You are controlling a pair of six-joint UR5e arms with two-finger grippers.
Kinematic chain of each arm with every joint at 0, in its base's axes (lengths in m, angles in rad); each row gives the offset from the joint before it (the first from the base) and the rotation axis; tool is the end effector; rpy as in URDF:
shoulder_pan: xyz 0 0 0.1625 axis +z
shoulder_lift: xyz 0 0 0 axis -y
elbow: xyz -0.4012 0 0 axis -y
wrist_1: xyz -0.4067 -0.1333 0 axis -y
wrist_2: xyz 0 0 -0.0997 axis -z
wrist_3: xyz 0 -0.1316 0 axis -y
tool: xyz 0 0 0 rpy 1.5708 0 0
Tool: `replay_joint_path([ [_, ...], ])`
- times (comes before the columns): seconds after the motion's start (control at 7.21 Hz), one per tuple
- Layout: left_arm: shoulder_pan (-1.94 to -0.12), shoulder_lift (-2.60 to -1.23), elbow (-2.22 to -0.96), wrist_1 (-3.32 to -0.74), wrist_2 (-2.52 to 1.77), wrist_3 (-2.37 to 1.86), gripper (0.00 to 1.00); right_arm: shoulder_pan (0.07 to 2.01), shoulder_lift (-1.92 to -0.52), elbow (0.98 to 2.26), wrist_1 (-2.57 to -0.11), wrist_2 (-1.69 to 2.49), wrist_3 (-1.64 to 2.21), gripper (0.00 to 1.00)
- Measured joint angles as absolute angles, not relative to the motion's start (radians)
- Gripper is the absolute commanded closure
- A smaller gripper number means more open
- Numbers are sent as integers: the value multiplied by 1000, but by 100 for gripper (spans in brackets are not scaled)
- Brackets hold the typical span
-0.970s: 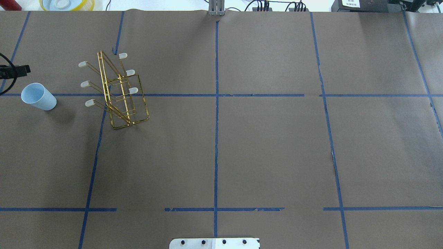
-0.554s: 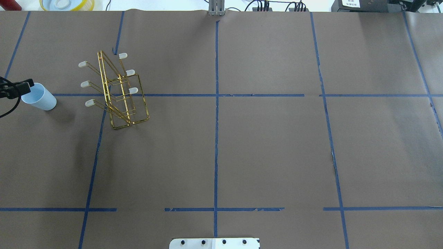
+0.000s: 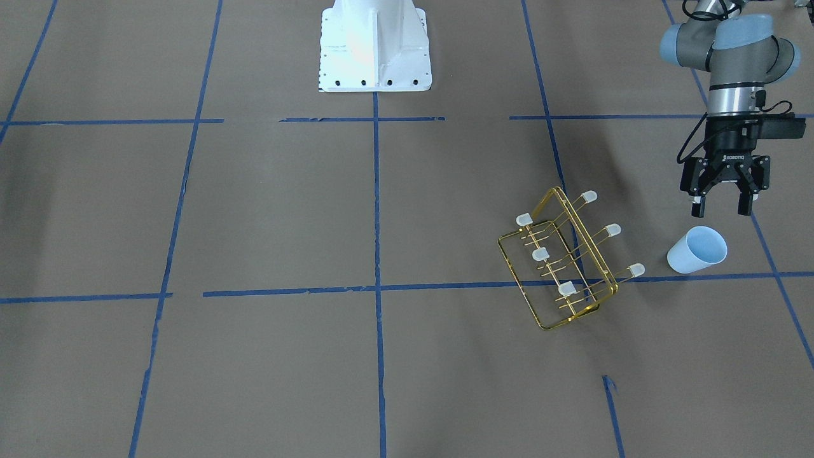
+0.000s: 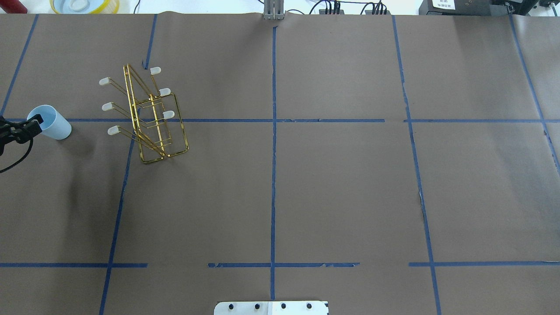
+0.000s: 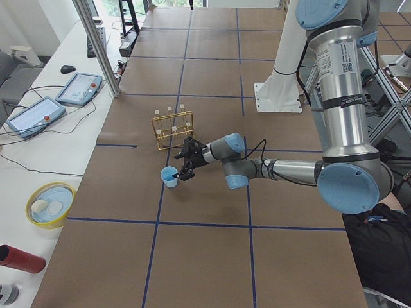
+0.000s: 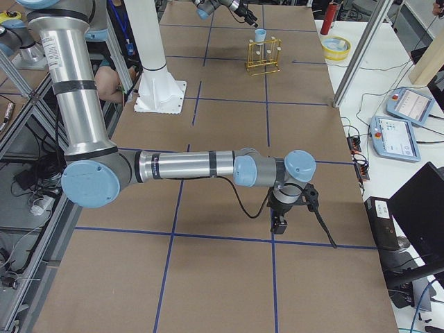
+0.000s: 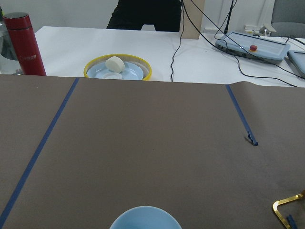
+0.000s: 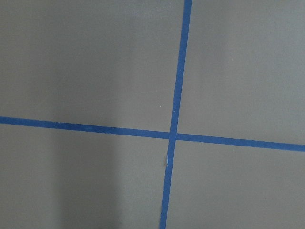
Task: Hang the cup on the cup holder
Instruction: 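Move the left gripper to the pale blue cup, then close the left gripper on the pale blue cup's rim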
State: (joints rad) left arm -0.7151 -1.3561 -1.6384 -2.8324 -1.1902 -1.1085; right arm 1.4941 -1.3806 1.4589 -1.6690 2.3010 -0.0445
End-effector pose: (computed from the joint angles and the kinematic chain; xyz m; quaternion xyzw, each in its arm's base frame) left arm 0.2357 -0.4460 0.5784 0.4219 0.3428 -0.2043 0.8141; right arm 0.0010 -0.5808 0.6247 -0.0150 -0.3568 -0.0530 0.9325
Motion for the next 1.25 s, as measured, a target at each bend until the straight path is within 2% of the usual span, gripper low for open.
replay_joint_path([
  [1.25, -630, -1458, -1445, -2943, -988, -1118, 0, 1494, -1381, 1459, -1669, 2301, -44, 0],
])
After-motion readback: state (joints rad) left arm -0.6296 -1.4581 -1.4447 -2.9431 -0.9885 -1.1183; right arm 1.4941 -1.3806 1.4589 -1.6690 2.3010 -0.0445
